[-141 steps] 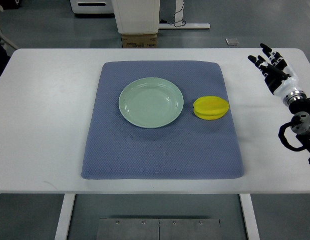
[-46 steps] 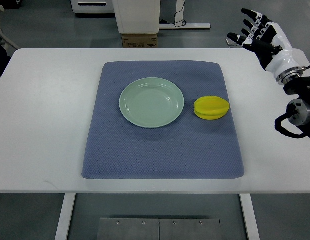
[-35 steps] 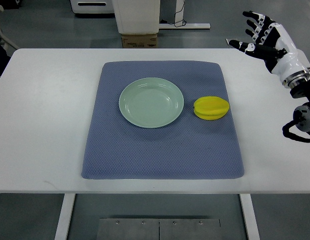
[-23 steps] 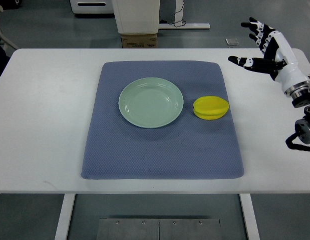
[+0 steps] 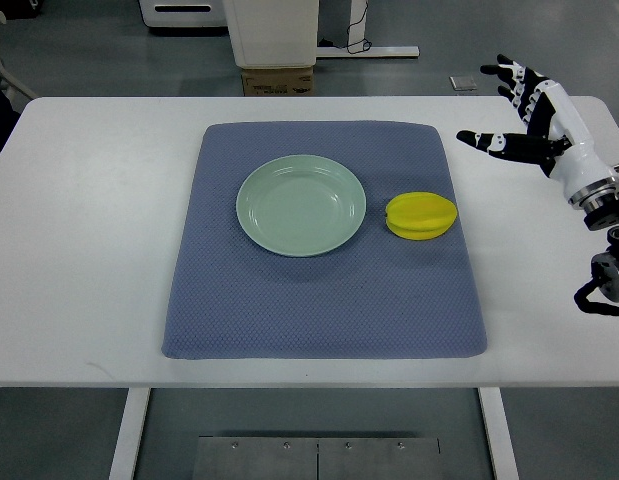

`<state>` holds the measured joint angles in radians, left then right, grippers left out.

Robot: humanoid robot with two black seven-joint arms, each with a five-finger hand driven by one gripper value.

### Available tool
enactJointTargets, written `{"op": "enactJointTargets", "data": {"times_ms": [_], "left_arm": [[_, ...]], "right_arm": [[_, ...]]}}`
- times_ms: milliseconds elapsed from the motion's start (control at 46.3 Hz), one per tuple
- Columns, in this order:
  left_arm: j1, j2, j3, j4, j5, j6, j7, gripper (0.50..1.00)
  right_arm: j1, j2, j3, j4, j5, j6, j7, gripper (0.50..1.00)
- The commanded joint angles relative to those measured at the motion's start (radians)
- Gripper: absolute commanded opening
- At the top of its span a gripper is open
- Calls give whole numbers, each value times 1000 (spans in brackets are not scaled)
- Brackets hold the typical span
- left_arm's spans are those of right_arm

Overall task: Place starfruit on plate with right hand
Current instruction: 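Move the open right hand toward the yellow starfruit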

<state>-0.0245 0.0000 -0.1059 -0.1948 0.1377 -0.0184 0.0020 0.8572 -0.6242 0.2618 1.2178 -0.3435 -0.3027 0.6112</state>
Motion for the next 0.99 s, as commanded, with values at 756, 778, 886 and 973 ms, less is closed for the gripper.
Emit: {"op": "enactJointTargets", "data": {"times_ms": [756,778,886,973], "left_arm": [[0,0,0,0,0,0,0,1000],[0,0,0,0,0,0,0,1000],[0,0,0,0,0,0,1,1000],[0,0,0,0,0,0,0,1000]], "right_arm": [[23,-43,-206,14,-207,-141,0,1000],[28,-43,-216,14,-209,-145,0,1000],[55,-42,-271,12,-210,-162,0,1000],[88,-42,-335,12,-212,-187,0,1000]]}}
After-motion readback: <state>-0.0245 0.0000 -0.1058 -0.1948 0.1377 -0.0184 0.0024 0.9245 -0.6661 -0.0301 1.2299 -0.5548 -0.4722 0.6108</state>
